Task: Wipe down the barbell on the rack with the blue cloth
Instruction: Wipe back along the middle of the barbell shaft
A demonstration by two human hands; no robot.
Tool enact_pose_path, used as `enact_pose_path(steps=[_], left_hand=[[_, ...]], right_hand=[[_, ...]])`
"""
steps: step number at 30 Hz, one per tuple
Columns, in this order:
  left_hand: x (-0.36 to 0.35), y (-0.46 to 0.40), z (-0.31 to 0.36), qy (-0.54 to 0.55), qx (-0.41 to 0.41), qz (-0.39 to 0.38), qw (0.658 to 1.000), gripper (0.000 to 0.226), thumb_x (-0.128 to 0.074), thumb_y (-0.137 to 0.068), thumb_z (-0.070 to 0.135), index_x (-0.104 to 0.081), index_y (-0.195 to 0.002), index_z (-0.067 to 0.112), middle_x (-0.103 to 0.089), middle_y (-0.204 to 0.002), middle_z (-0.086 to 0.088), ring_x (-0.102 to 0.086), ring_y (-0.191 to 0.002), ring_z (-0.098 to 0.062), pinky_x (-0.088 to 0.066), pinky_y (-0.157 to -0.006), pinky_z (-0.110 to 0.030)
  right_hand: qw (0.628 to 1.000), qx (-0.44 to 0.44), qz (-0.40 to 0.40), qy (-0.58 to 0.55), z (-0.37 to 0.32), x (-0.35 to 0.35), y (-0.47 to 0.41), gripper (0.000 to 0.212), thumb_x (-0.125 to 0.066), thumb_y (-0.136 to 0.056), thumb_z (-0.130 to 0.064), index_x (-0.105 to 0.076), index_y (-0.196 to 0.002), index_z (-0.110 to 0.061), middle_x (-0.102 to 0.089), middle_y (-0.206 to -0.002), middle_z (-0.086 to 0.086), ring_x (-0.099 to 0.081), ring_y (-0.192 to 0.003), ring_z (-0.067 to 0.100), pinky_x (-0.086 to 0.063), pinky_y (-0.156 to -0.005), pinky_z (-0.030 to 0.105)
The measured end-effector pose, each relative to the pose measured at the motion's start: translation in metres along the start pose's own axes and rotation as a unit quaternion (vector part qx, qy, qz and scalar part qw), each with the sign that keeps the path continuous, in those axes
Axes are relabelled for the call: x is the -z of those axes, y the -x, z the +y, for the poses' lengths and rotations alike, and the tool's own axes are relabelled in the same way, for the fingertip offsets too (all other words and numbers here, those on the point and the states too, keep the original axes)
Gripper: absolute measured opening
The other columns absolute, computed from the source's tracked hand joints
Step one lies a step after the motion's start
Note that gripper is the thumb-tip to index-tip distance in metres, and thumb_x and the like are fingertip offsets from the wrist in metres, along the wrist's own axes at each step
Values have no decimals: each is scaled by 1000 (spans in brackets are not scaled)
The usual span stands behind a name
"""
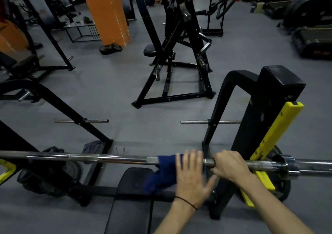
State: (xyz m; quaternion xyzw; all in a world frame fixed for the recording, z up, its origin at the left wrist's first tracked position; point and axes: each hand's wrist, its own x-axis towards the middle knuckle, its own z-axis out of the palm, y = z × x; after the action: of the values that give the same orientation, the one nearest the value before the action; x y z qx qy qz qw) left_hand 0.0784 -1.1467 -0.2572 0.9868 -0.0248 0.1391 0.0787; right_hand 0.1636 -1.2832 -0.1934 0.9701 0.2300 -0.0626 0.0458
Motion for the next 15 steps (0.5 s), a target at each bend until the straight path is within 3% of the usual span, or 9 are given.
enact_pose_path(steps=[2,5,8,11,13,15], left_hand=[[-2,1,15,-1,-62,-15,998,84,-39,-93,71,-34,-156,16,-34,-161,-9,-30,-149,-32,-11,-120,-55],[5,6,-22,11,-89,14,996,79,-46,-96,62,-29,-159,17,-30,-163,-11,-32,-149,-28,-13,-124,-47],[20,21,-98,5,-11,31,999,73,-43,-99,59,-38,-155,12,-39,-158,-13,-38,-146,-29,-20,-123,-48],[33,36,-143,-13,47,14,999,73,-34,-101,60,-42,-151,8,-43,-155,-14,-40,-144,-33,-18,-123,-51],[29,29,-129,-26,104,7,994,76,-35,-99,63,-45,-147,6,-48,-148,-15,-41,-141,-37,-14,-123,-55],[22,15,-90,-31,141,1,989,77,-38,-96,63,-55,-137,-1,-55,-138,-20,-47,-134,-42,-16,-120,-63]], right_hand=[[998,8,-58,-39,2,10,-5,34,-52,-89,-43,-71,-99,-15,-73,-108,10,-68,-105,32,-50,-81,35],[986,3,-138,-93,9,12,-14,31,-59,-80,-41,-70,-91,-14,-74,-97,8,-69,-90,29,-46,-69,32],[955,-15,-245,-165,12,17,-23,29,-68,-71,-40,-71,-85,-15,-73,-78,2,-66,-67,18,-50,-60,32],[917,-38,-324,-230,14,21,-30,30,-73,-69,-32,-74,-88,-9,-67,-65,2,-57,-55,16,-44,-52,27],[921,-40,-310,-230,13,20,-29,28,-75,-71,-33,-73,-89,-12,-67,-66,-1,-57,-56,15,-44,-53,26],[959,-15,-231,-165,7,13,-23,25,-71,-78,-41,-70,-92,-21,-68,-80,-4,-64,-70,14,-47,-60,26]])
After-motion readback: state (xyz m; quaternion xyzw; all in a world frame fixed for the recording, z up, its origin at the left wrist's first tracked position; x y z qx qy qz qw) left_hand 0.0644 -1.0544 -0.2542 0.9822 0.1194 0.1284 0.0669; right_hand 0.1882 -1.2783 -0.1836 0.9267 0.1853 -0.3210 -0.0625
